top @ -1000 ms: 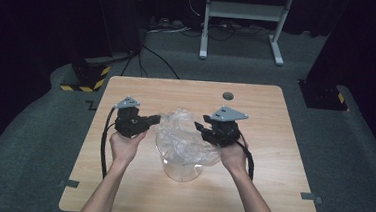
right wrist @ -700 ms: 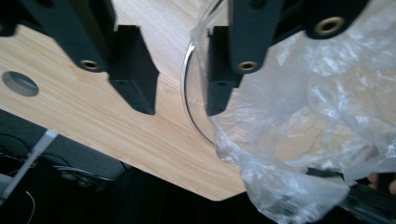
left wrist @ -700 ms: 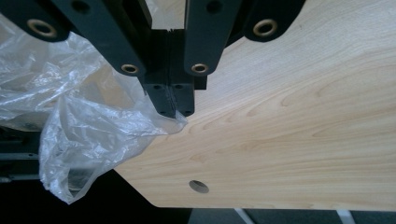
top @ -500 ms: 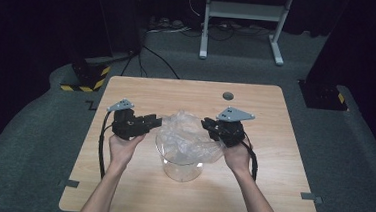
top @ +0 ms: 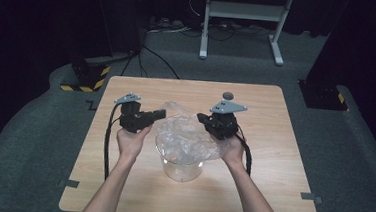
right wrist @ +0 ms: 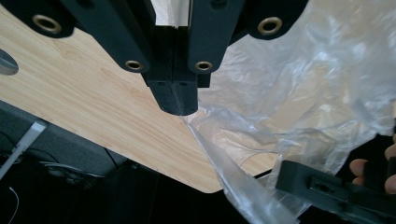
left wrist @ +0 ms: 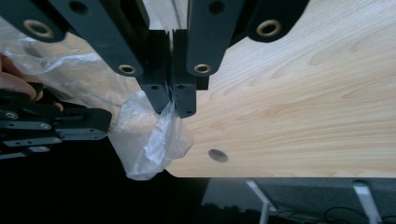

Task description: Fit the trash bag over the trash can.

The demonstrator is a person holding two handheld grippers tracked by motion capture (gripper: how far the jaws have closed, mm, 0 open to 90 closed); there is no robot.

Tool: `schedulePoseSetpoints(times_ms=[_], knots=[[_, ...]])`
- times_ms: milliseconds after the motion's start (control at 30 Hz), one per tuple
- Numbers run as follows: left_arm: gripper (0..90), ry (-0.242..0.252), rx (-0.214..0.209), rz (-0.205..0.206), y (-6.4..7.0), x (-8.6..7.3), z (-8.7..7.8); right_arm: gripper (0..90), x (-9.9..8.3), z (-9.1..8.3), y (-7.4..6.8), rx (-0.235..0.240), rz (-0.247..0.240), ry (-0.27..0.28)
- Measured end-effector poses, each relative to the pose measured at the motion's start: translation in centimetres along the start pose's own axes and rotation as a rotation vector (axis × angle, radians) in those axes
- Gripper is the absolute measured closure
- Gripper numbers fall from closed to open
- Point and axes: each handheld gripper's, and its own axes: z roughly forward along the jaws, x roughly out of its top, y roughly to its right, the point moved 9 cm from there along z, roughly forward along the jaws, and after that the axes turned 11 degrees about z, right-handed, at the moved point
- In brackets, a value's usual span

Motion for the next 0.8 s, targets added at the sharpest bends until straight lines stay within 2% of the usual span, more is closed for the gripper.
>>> schedulePoseSetpoints(times_ms=[167,333,467,533,600,667,733,800], knots=[[89.4,-0.050,0.017,-0.045,-1.0,-1.0,0.0,89.7,0.1,1.1,0.6,-0.007,0.016,-0.028],[89.5,-0.116,0.011,-0.152,-2.7,-3.1,0.7,89.6,-0.3,2.1,1.2,0.003,0.045,-0.056],[89.3,-0.183,0.016,-0.166,-3.1,-4.9,1.4,89.3,-0.6,2.8,1.5,0.006,0.051,-0.076],[88.5,-0.211,0.028,-0.146,-3.1,-5.4,1.6,88.9,-0.9,3.1,1.7,0.001,0.057,-0.083],[83.3,-0.217,0.035,-0.133,-2.9,-5.6,1.4,85.0,-0.9,3.0,1.8,-0.001,0.069,-0.083],[71.5,-0.206,0.046,-0.137,-3.0,-5.5,1.0,74.0,-0.7,2.6,1.9,-0.030,0.065,-0.066],[63.1,-0.162,0.063,-0.167,-3.2,-5.2,0.3,65.7,-0.4,1.9,2.0,-0.029,0.090,-0.041],[56.6,-0.120,0.077,-0.180,-3.4,-4.8,-0.5,60.1,-0.2,1.1,2.0,-0.032,0.110,-0.017]])
